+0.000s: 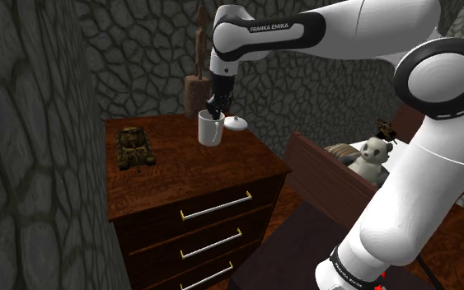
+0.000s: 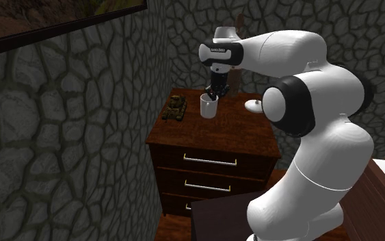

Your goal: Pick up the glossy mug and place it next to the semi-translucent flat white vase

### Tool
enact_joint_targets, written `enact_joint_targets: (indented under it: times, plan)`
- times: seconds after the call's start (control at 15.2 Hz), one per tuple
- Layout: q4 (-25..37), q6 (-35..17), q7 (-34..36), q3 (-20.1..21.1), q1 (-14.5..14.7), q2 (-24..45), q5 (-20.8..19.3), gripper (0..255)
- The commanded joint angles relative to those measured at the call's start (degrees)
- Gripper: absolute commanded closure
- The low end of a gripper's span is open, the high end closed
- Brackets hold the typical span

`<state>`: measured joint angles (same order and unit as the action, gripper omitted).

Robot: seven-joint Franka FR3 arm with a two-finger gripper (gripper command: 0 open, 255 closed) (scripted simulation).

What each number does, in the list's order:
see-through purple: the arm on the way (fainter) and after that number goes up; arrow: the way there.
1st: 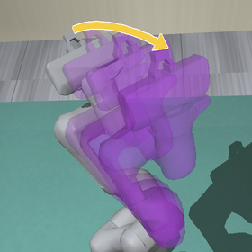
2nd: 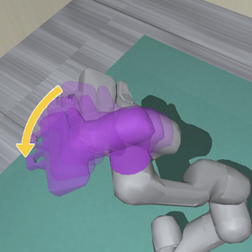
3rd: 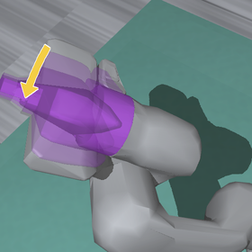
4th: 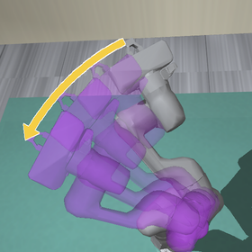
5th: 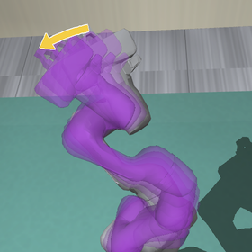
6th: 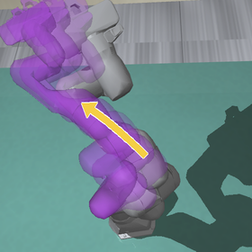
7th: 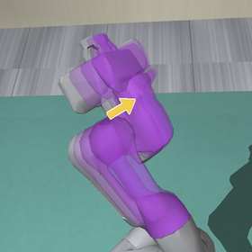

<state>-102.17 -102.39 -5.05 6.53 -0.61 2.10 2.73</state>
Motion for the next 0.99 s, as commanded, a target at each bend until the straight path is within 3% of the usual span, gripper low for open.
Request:
enact_joint_targets:
  times: [0.0,0.92]
  plan:
    - [-0.16,0.02,-2.49,-1.17,-1.26,-0.09,-0.03,255]
    - [6.41,2.45,-20.60,-9.76,-10.93,4.83,-0.23,255]
